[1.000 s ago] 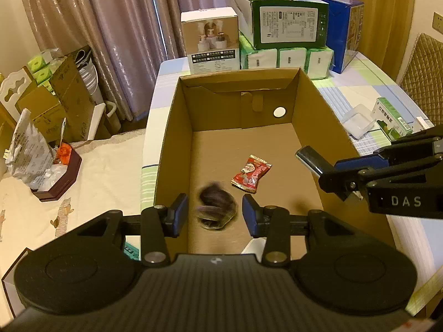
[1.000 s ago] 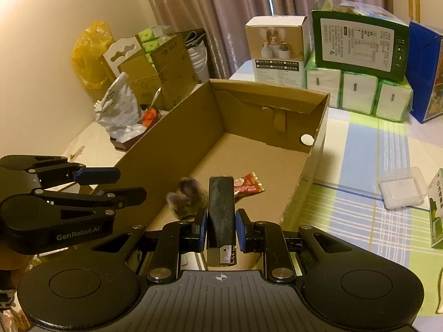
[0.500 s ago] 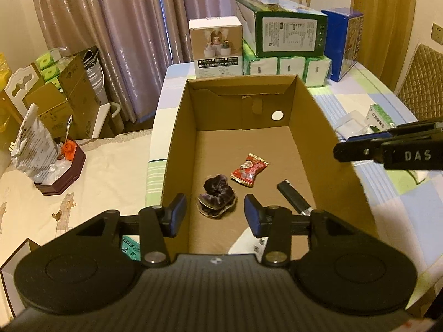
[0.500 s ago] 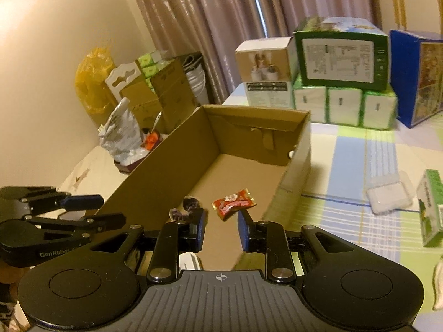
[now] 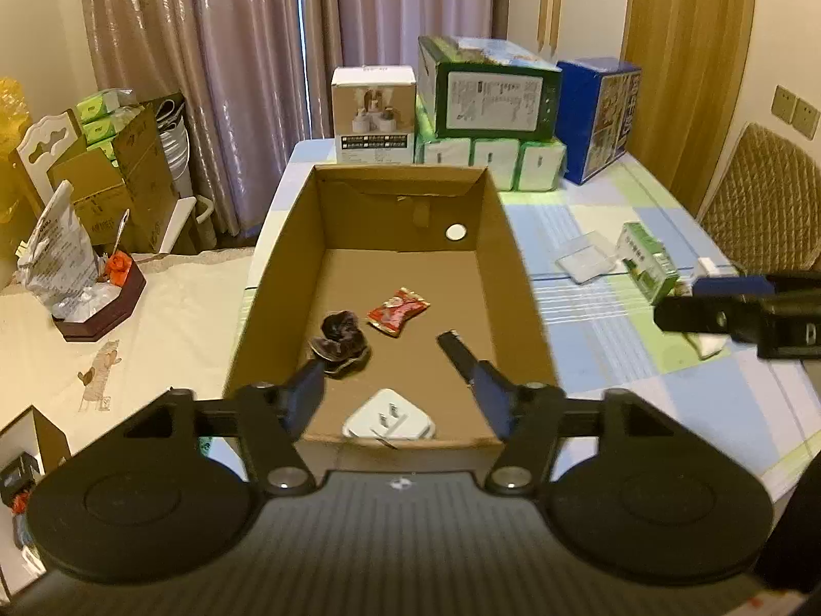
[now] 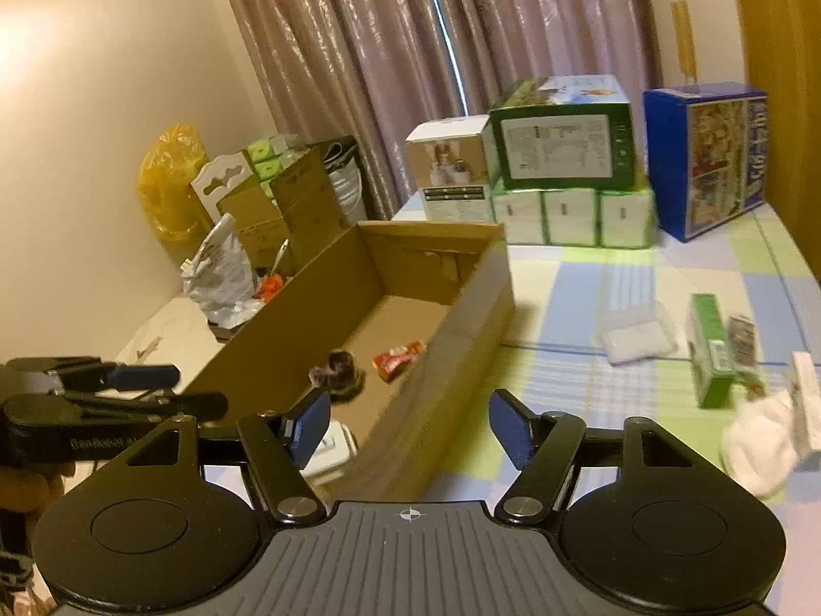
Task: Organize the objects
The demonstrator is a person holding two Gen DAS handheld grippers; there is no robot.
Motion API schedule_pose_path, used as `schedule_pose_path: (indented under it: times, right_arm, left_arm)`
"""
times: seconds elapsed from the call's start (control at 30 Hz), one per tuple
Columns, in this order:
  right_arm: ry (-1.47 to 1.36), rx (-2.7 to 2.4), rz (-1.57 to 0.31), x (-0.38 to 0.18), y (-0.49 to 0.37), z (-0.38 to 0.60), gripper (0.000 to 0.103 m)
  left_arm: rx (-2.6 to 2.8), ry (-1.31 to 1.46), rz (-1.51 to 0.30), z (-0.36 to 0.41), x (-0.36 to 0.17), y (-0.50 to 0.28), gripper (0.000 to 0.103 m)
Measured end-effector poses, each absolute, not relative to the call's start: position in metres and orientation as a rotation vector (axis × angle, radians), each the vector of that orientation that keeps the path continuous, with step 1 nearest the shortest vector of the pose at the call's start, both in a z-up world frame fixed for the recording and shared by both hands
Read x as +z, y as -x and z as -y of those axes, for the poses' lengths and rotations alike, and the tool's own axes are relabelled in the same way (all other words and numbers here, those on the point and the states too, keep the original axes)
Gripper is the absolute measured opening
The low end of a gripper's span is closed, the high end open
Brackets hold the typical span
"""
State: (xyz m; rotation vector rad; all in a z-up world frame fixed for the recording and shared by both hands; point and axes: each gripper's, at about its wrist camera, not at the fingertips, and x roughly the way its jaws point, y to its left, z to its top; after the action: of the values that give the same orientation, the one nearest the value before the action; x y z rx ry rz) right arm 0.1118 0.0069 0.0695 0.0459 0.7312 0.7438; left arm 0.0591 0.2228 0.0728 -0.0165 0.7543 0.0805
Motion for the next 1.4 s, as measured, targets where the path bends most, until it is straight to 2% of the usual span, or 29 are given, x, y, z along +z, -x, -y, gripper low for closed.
schedule_pose_path:
  times: [0.13,0.2,0.37,0.47,1.4]
  right_arm:
    - [-0.079,0.713,-0.747,0.071,-0.096,0.022,0.080]
    - [-0.079,0.698,-0.749,0.072,-0.090,0.036,0.085]
    - [-0.058,0.667,-0.732,0.078,-0.075,0.061,0.100]
    - [-0.057,0.644,-0.731,0.079,-0.068,0.078,0.101]
    - [-0.056,0.342,-0.691,0.081,-0.054,0.225,0.101]
  left_arm:
    - [0.076,0.041,-0.732,-0.207,0.080,-0.043,0.076]
    - [0.065,0.057,-0.716,-0.198,0.083,-0.035,0.085]
    - [0.044,0.096,-0.692,-0.178,0.090,-0.025,0.096]
    - [0.046,0.109,-0.684,-0.166,0.093,-0.021,0.102]
    - [-0.129,0.043,-0.708,-0.041,0.076,-0.027,0.102]
